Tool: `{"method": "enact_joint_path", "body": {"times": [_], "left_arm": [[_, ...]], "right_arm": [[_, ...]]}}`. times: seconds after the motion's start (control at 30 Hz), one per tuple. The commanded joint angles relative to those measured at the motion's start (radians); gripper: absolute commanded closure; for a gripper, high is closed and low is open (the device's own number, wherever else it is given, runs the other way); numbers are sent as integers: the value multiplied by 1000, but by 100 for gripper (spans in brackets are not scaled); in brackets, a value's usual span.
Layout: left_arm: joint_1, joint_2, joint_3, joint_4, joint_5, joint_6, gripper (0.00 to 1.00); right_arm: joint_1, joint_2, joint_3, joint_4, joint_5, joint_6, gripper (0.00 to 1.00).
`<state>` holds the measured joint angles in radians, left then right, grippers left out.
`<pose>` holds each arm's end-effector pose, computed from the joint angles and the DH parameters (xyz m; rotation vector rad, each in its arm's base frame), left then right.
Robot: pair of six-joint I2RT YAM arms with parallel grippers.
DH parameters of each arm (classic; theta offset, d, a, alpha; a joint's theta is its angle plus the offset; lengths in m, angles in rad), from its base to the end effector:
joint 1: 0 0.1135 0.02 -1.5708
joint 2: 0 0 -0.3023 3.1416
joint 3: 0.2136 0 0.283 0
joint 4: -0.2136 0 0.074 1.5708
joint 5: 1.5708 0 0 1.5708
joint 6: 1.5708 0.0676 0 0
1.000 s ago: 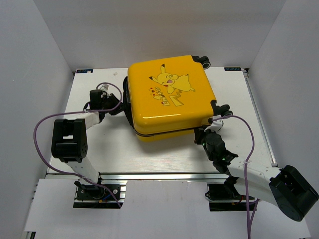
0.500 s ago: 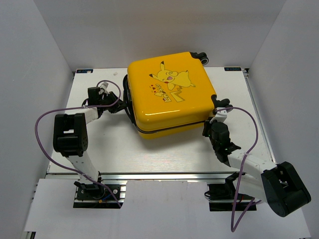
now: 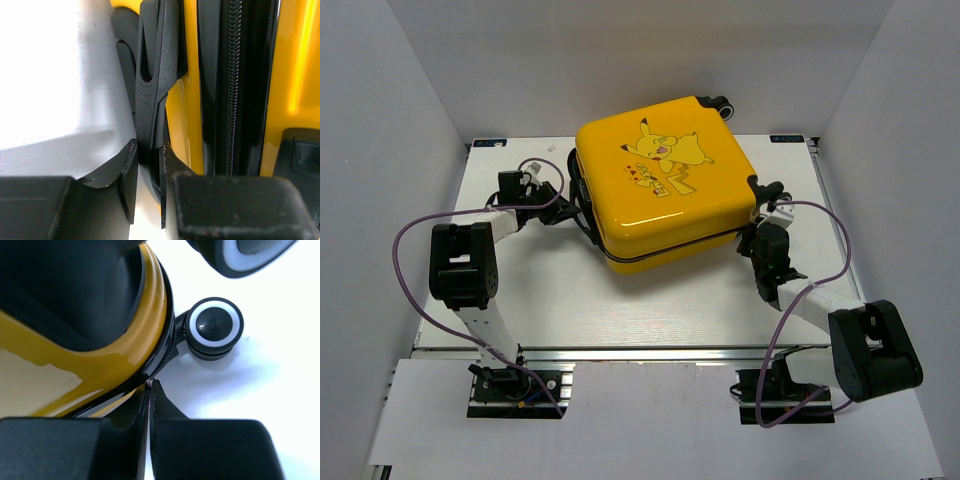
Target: Pack the luggage
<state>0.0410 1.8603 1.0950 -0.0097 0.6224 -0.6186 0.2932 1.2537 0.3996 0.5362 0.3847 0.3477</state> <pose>0.4407 -0.0214 0.1647 -0.4626 2.3373 -1.0107 0.2777 0.0573 0.1889 0.3106 1.8395 0.0796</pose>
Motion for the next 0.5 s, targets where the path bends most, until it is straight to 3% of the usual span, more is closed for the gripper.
{"method": "enact_joint_path", "body": {"times": [0.0,0.07,0.17,0.2,0.23,0.33,0.47], "left_arm": [[89,51,17,-12,-329,86,100],[89,57,29,-27,-335,89,100],[89,57,36,-27,-342,94,100],[89,62,39,-27,-340,94,100],[89,65,43,-26,-333,92,100],[89,88,75,-50,-328,95,100],[89,94,89,-58,-332,105,100]], "right_arm": [[-161,42,71,79,310,-77,100],[-173,55,87,100,309,-122,100],[-200,82,116,152,451,-222,100],[-203,105,111,203,488,-269,100],[-206,116,82,382,515,-429,100],[-209,133,36,710,438,-724,100],[-239,156,102,730,320,-741,100]]}}
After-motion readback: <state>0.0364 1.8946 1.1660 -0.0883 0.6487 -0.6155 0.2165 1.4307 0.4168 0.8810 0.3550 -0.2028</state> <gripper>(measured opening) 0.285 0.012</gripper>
